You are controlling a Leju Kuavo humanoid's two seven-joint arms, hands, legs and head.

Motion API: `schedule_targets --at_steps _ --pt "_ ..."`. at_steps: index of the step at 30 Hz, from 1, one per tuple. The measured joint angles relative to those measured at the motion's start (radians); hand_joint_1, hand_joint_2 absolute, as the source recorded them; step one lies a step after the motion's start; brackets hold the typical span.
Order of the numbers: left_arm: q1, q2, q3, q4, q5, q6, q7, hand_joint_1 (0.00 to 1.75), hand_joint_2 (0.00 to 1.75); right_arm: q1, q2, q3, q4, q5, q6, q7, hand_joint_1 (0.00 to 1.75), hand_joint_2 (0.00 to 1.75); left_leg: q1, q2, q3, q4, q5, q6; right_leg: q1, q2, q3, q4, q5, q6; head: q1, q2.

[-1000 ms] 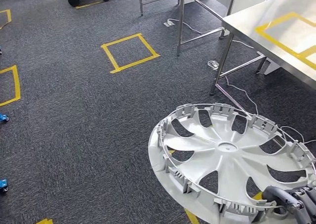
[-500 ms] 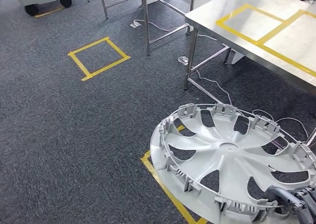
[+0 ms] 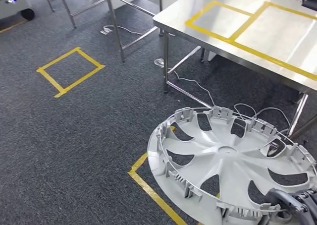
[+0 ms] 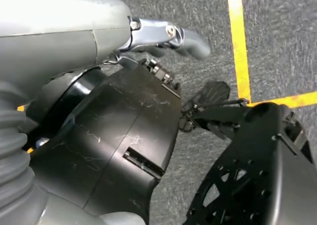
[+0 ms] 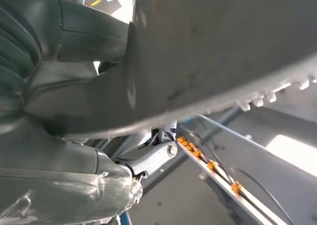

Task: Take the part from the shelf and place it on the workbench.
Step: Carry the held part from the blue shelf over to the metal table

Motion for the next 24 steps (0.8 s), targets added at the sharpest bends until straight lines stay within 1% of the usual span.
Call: schedule_targets --at_steps 1,2,3,4,5,6,7,8,9,10,11,12,13,14,15,16,17,18,19,20,21,22,23,24 --pt "-0.006 0.0 -0.004 0.0 0.002 0.001 -0.001 0.0 1.75 0.001 0.0 0.0 -0.002 0.002 0.0 0.001 1.75 1.75 0.001 0.004 0.005 0.009 0.009 -0.008 0.001 0.014 0.014 -0.002 -0.014 -0.011 0.0 0.0" --pt "-0.011 -0.001 -0.007 0.0 0.002 0.002 -0.001 0.0 1.75 0.003 0.0 0.0 -0.004 0.003 -0.001 0.002 1.75 1.75 0.004 -0.003 -0.005 0.044 0.03 -0.014 -0.001 0.028 0.029 -0.008 -0.025 -0.017 -0.001 0.0" --pt "-0.015 -0.001 -0.011 0.0 0.002 0.003 -0.001 0.0 1.75 0.003 0.0 -0.001 -0.004 0.004 -0.001 0.002 1.75 1.75 0.006 -0.021 -0.038 0.108 0.058 -0.02 -0.003 0.041 0.048 -0.015 -0.037 -0.024 -0.002 0.0" --pt "-0.016 -0.001 -0.015 0.0 0.003 0.003 -0.001 0.0 1.75 0.001 0.0 -0.001 -0.005 0.005 -0.002 0.003 1.75 1.75 0.008 -0.043 -0.089 0.187 0.077 -0.025 -0.007 0.053 0.07 -0.024 -0.049 -0.03 -0.004 0.0" --pt "-0.013 0.0 -0.02 0.0 0.003 0.004 -0.001 0.0 1.75 0.001 0.0 -0.001 -0.005 0.006 -0.002 0.003 1.75 1.75 0.01 -0.066 -0.148 0.26 0.075 -0.028 -0.01 0.066 0.092 -0.032 -0.063 -0.034 -0.007 0.0" --pt "-0.01 0.0 -0.023 0.001 0.004 0.004 -0.001 0.0 1.75 -0.001 -0.001 -0.002 -0.005 0.007 -0.002 0.004 1.75 1.75 0.012 -0.081 -0.205 0.311 0.048 -0.032 -0.014 0.08 0.115 -0.039 -0.077 -0.037 -0.008 0.0" --pt "-0.008 0.002 -0.026 0.001 0.006 0.004 -0.002 0.0 1.75 -0.001 -0.001 -0.002 -0.005 0.008 -0.002 0.004 1.75 1.75 0.012 -0.087 -0.252 0.335 0.001 -0.034 -0.017 0.096 0.14 -0.045 -0.093 -0.038 -0.009 0.0" --pt "-0.007 0.002 -0.027 0.001 0.007 0.004 -0.004 0.0 1.75 0.0 -0.001 -0.002 -0.005 0.008 -0.002 0.004 1.75 1.75 0.012 -0.089 -0.288 0.335 -0.05 -0.035 -0.021 0.112 0.167 -0.051 -0.109 -0.037 -0.01 0.0" --pt "-0.008 0.004 -0.028 0.001 0.009 0.004 -0.005 0.0 1.75 0.0 -0.001 -0.002 -0.004 0.009 -0.002 0.004 1.75 1.75 0.011 -0.091 -0.314 0.318 -0.084 -0.036 -0.026 0.128 0.198 -0.057 -0.127 -0.034 -0.009 0.0" --pt "-0.009 0.006 -0.029 0.001 0.01 0.004 -0.007 0.0 1.75 0.001 -0.001 -0.002 -0.004 0.009 -0.002 0.004 1.75 1.75 0.01 -0.094 -0.331 0.284 -0.084 -0.037 -0.031 0.143 0.229 -0.064 -0.146 -0.03 -0.01 0.0" --pt "-0.01 0.007 -0.031 0.001 0.011 0.004 -0.007 0.0 1.75 0.001 -0.001 -0.002 -0.003 0.009 -0.002 0.004 1.75 1.75 0.01 -0.102 -0.342 0.234 -0.033 -0.037 -0.036 0.157 0.258 -0.072 -0.166 -0.025 -0.011 0.0" --pt "-0.009 0.01 -0.034 0.002 0.012 0.005 -0.008 0.0 1.75 0.0 -0.001 -0.002 -0.002 0.01 -0.002 0.004 1.75 1.75 0.011 -0.116 -0.351 0.168 0.065 -0.036 -0.04 0.17 0.287 -0.078 -0.185 -0.02 -0.014 0.0" --pt "-0.01 0.012 -0.037 0.002 0.012 0.005 -0.009 0.0 1.75 0.0 -0.001 -0.002 -0.002 0.011 -0.002 0.004 1.75 1.75 0.01 -0.131 -0.355 0.112 0.163 -0.032 -0.043 0.183 0.309 -0.085 -0.203 -0.012 -0.018 0.0" --pt "-0.013 0.012 -0.04 0.003 0.014 0.005 -0.01 0.0 1.75 0.0 -0.001 -0.002 -0.001 0.013 -0.002 0.005 1.75 1.75 0.008 -0.143 -0.354 0.071 0.236 -0.028 -0.044 0.194 0.329 -0.098 -0.22 -0.006 -0.022 0.0" --pt "-0.017 0.012 -0.042 0.004 0.015 0.006 -0.01 0.0 1.75 0.001 -0.001 -0.003 -0.001 0.015 -0.002 0.005 1.75 1.75 0.006 -0.147 -0.349 0.044 0.268 -0.02 -0.046 0.203 0.35 -0.107 -0.224 0.002 -0.026 0.0" --pt "-0.021 0.01 -0.042 0.003 0.017 0.007 -0.009 0.0 1.75 0.002 -0.001 -0.003 -0.002 0.018 -0.002 0.006 1.75 1.75 0.003 -0.14 -0.331 0.038 0.259 -0.01 -0.046 0.208 0.362 -0.113 -0.219 0.011 -0.027 0.0" --pt "-0.023 0.009 -0.043 0.004 0.019 0.008 -0.008 0.0 1.75 0.002 -0.001 -0.003 -0.003 0.02 -0.003 0.007 1.75 1.75 0.003 -0.132 -0.31 0.029 0.244 -0.001 -0.045 0.195 0.365 -0.097 -0.203 0.019 -0.027 0.0" --pt "-0.021 0.008 -0.043 0.004 0.02 0.009 -0.007 0.0 1.75 0.001 -0.001 -0.003 -0.003 0.021 -0.003 0.008 1.75 1.75 0.005 -0.123 -0.285 0.018 0.233 0.008 -0.042 0.168 0.348 -0.051 -0.176 0.025 -0.025 0.0" --pt "-0.017 0.008 -0.044 0.004 0.02 0.009 -0.007 0.0 1.75 0.0 -0.001 -0.003 -0.003 0.021 -0.003 0.008 1.75 1.75 0.006 -0.114 -0.258 0.008 0.221 0.013 -0.038 0.136 0.311 0.012 -0.159 0.027 -0.022 0.0" --pt "-0.013 0.008 -0.045 0.005 0.02 0.01 -0.006 0.0 1.75 -0.002 -0.001 -0.003 -0.003 0.021 -0.004 0.008 1.75 1.75 0.007 -0.106 -0.232 -0.004 0.206 0.015 -0.034 0.101 0.261 0.083 -0.159 0.026 -0.02 0.0" --pt "-0.01 0.008 -0.045 0.005 0.021 0.01 -0.006 0.0 1.75 -0.003 -0.001 -0.003 -0.003 0.021 -0.004 0.008 1.75 1.75 0.007 -0.099 -0.203 -0.016 0.19 0.016 -0.029 0.081 0.209 0.142 -0.181 0.023 -0.018 0.0" --pt "-0.008 0.008 -0.046 0.005 0.021 0.01 -0.006 0.0 1.75 -0.003 -0.001 -0.003 -0.003 0.021 -0.004 0.009 1.75 1.75 0.007 -0.092 -0.172 -0.029 0.172 0.017 -0.024 0.074 0.16 0.177 -0.226 0.019 -0.017 0.0" --pt "-0.008 0.008 -0.046 0.005 0.021 0.01 -0.006 0.0 1.75 -0.002 -0.001 -0.003 -0.003 0.022 -0.004 0.009 1.75 1.75 0.006 -0.085 -0.136 -0.044 0.153 0.017 -0.019 0.072 0.117 0.188 -0.277 0.016 -0.015 0.0" --pt "-0.008 0.008 -0.047 0.005 0.021 0.01 -0.006 0.0 1.75 -0.001 -0.001 -0.003 -0.003 0.023 -0.004 0.01 1.75 1.75 0.005 -0.079 -0.097 -0.06 0.135 0.018 -0.016 0.072 0.082 0.178 -0.316 0.014 -0.013 0.0"
